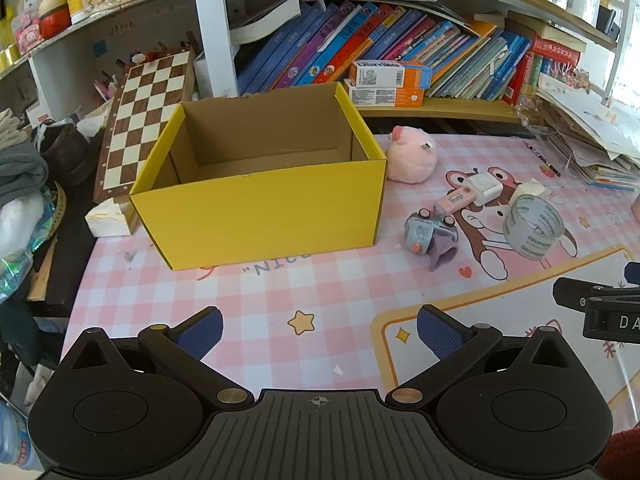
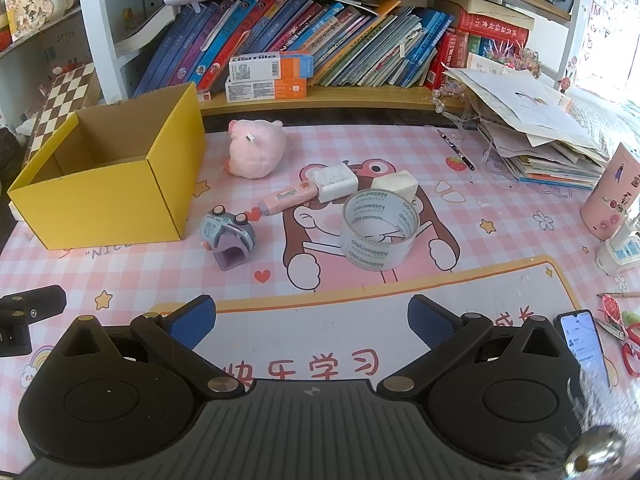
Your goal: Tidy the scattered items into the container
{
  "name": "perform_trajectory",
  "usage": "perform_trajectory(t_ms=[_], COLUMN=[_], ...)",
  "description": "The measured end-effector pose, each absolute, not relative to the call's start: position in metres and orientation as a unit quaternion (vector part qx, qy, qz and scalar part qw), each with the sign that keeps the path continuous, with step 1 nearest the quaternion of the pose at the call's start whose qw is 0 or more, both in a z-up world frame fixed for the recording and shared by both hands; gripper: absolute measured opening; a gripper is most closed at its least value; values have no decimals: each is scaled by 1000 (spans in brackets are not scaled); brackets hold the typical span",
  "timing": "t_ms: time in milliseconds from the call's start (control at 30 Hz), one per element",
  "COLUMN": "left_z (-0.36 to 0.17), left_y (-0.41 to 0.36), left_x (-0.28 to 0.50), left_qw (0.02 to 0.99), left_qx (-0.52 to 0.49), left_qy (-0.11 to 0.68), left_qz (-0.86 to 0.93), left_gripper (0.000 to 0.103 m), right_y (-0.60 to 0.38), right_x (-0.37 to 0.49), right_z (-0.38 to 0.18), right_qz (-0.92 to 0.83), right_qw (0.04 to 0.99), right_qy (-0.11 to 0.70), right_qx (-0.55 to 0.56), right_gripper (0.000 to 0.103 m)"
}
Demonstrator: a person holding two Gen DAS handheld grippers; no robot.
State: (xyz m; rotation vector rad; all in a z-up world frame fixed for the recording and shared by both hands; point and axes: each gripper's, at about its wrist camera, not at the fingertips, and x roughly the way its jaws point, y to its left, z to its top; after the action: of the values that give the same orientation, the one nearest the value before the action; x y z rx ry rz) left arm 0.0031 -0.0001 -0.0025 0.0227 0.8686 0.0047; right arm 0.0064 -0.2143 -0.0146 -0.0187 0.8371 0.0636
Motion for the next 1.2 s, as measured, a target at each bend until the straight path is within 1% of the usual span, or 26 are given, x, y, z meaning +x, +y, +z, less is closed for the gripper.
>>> perform_trajectory(t_ms=[567, 1200], left_z=[-4, -9], left_y=[0, 14], left_x=[5, 10], left_qw=[905, 898], left_qx=[11, -14], left_qy=[426, 439], left_qz=[2, -10], left_gripper=[103, 103], right_y=[-214, -209], right_x=[9, 5], right_z=[-17, -18], right_qz=[33, 18], right_qw=[911, 911], right_qy=[412, 413], right_qx=[-9, -6], right_gripper=[103, 103])
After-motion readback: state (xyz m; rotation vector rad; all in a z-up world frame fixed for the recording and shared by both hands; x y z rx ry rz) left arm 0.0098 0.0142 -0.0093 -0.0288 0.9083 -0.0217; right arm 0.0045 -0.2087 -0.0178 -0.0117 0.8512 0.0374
